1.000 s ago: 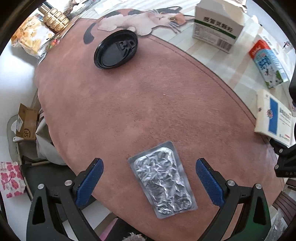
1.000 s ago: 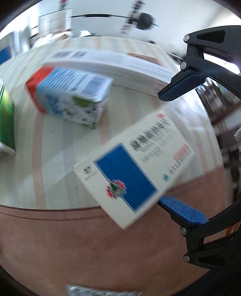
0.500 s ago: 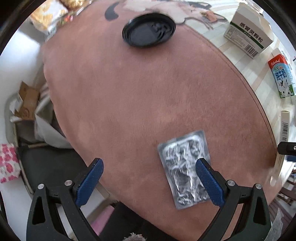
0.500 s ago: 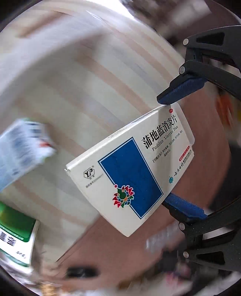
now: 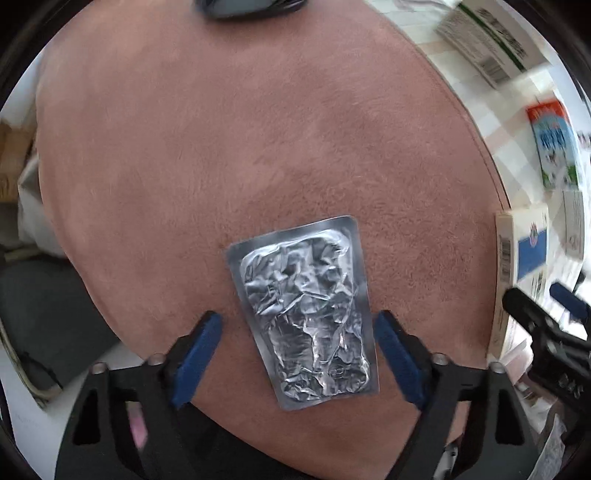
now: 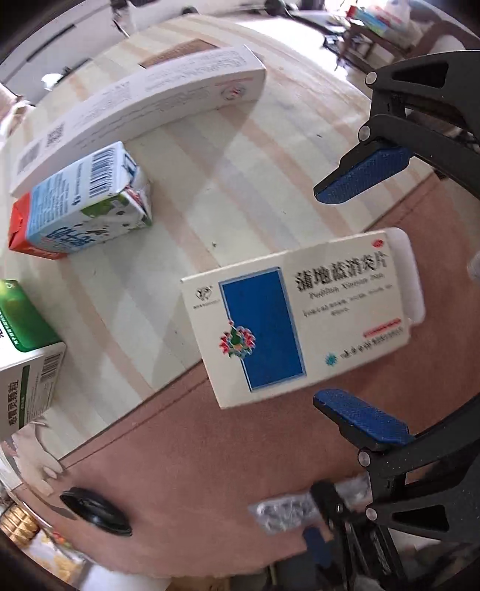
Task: Collect trash
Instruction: 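Grasp the silver blister pack with the left tool while the right tool grasps the blue-white medicine box, then carry the blister pack and medicine box over the trash bin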
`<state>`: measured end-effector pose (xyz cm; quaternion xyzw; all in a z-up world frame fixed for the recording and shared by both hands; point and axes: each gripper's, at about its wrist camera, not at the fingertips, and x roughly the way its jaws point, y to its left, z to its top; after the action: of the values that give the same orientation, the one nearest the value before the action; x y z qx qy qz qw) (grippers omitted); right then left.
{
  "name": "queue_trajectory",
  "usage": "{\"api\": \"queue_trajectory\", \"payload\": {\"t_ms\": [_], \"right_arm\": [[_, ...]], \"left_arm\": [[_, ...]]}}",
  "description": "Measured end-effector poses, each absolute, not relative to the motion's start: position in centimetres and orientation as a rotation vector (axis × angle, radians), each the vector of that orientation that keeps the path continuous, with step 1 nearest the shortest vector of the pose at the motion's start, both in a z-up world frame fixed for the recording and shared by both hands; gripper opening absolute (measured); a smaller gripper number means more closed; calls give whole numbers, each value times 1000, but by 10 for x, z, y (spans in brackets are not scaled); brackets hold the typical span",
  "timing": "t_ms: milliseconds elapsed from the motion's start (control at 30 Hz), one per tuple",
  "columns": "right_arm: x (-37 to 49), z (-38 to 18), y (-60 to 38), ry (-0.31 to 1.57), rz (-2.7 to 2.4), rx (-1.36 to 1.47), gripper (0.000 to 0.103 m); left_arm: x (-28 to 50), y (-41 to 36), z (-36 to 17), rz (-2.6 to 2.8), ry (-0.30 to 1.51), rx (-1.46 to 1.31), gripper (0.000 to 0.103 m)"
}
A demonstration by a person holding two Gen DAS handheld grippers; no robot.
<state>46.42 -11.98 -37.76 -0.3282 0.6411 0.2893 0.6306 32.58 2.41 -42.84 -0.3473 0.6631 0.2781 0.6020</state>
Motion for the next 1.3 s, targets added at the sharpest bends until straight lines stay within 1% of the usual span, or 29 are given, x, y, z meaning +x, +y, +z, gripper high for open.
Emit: {"api": "queue_trajectory", "payload": {"t_ms": [33, 67, 100, 133, 233, 267, 333, 400, 533, 633, 800, 1133, 1300], "right_arm": [[465, -379, -121, 1478, 658, -724, 98], [457, -383, -123, 1505, 649, -682, 87], [449, -386, -124, 1534, 624, -636, 85], [441, -388, -124, 1559, 588, -596, 85], [437, -394, -143, 1715, 502, -473, 85], [434, -393, -145, 1730, 511, -456, 85], [429, -387, -146, 1676, 508, -509, 87], [418, -387, -142, 1633, 514, -542, 88], [404, -394, -137, 1603, 493, -577, 88], [403, -396, -132, 1573, 476, -576, 85], [395, -390, -130, 1564, 475, -536, 84], [393, -354, -139, 1501, 470, -440, 84], [380, -317, -129, 1479, 485, -377, 84]], "left_arm": [[331, 19, -426, 635, 1536, -764, 68], [334, 17, -423, 614, 1529, -720, 67], [337, 15, -422, 601, 1522, -685, 66], [340, 12, -419, 589, 1512, -631, 63], [353, 3, -417, 531, 1532, -461, 64], [355, 2, -419, 516, 1543, -445, 65], [354, 8, -423, 524, 1546, -518, 68], [349, 16, -424, 536, 1526, -579, 67], [347, 16, -426, 551, 1525, -572, 66], [343, 9, -425, 548, 1510, -563, 63], [335, 7, -420, 541, 1502, -541, 63], [329, -5, -369, 531, 1383, -467, 63], [313, 4, -331, 516, 1308, -462, 63]]}}
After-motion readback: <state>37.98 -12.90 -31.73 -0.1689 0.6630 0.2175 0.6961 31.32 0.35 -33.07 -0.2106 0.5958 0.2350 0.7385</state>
